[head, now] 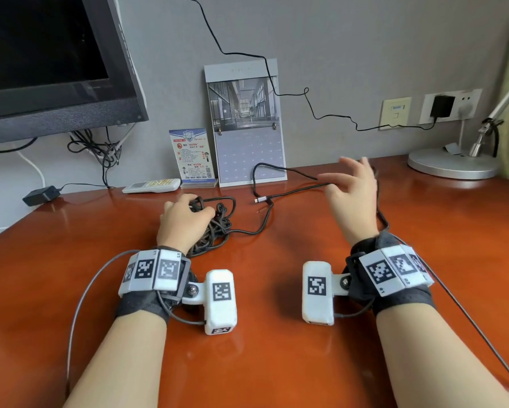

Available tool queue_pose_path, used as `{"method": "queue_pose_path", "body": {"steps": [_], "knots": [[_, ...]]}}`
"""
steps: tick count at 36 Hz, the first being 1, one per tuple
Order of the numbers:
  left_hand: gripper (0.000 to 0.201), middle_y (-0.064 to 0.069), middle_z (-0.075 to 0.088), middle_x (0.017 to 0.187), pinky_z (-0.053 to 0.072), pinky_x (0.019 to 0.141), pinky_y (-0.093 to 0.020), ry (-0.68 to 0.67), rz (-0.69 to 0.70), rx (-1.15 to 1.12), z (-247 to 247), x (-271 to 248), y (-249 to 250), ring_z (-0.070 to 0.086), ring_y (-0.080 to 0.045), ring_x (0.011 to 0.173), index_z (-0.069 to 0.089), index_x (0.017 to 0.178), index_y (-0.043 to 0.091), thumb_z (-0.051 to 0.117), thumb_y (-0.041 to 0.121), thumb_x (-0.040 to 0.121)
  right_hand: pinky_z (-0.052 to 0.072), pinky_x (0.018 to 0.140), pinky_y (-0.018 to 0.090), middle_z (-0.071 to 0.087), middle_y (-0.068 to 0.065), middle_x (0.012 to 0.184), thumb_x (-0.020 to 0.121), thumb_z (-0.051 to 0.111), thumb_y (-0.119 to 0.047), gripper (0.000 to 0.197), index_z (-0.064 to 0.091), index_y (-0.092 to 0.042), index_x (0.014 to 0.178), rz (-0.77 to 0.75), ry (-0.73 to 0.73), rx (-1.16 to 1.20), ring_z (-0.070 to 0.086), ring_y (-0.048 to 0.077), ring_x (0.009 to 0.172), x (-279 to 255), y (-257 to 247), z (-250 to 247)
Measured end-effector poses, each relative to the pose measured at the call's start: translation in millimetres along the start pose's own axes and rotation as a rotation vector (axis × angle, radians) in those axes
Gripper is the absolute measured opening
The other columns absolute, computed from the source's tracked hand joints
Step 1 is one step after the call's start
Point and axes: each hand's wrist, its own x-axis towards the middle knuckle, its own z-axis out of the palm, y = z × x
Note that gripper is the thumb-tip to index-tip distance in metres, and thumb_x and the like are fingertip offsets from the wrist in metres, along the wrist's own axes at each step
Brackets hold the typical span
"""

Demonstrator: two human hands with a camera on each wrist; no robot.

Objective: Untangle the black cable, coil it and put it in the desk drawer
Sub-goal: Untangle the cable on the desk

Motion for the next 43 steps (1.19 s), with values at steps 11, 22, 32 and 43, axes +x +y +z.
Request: {"method": "queue_pose_path", "body": {"steps": [11, 22, 32, 43], "knots": [[0.048, 0.005, 0.057, 0.113, 0.036, 0.079, -0.023, -0.157, 0.060, -0.335, 12, -15, 22, 0.051, -0.009, 0.095, 0.050, 0.134, 0.013, 0.059, 0.019, 0.087, 0.037, 0.092, 0.018, 0.053, -0.005, 0.136, 0.084, 0.055, -0.007, 0.053, 0.051, -0.023, 0.135, -0.014, -0.779, -0.101, 0.056, 0.015, 0.113, -19, -13, 15], [0.035, 0.003, 0.050, 0.112, 0.040, 0.088, -0.035, -0.190, -0.056, -0.523, 19, -19, 30, 0.046, -0.014, 0.100, 0.050, 0.128, 0.016, 0.053, 0.025, 0.094, 0.040, 0.062, 0.013, 0.060, -0.012, 0.081, 0.088, 0.058, -0.013, 0.011, 0.062, -0.022, 0.085, -0.081, -0.641, -0.123, 0.057, 0.011, 0.080, -19, -8, 23], [0.026, -0.002, 0.060, 0.106, 0.053, 0.075, -0.042, -0.297, -0.165, -0.570, 21, -26, 35, 0.061, -0.022, 0.090, 0.046, 0.124, 0.024, 0.039, 0.028, 0.099, 0.036, 0.056, 0.021, 0.050, -0.009, 0.059, 0.092, 0.045, 0.001, 0.032, 0.056, -0.020, 0.070, 0.019, -0.429, 0.276, 0.042, 0.008, 0.055, -14, -12, 28], [0.037, -0.003, 0.066, 0.101, 0.051, 0.073, -0.035, -0.349, 0.018, -0.500, 19, -34, 41, 0.059, -0.015, 0.081, 0.056, 0.121, 0.023, 0.048, 0.003, 0.091, 0.032, 0.052, 0.024, 0.045, -0.004, 0.062, 0.091, 0.032, 0.000, 0.035, 0.052, -0.022, 0.072, 0.239, -0.074, 0.241, 0.038, 0.012, 0.053, -6, -2, 25]]}}
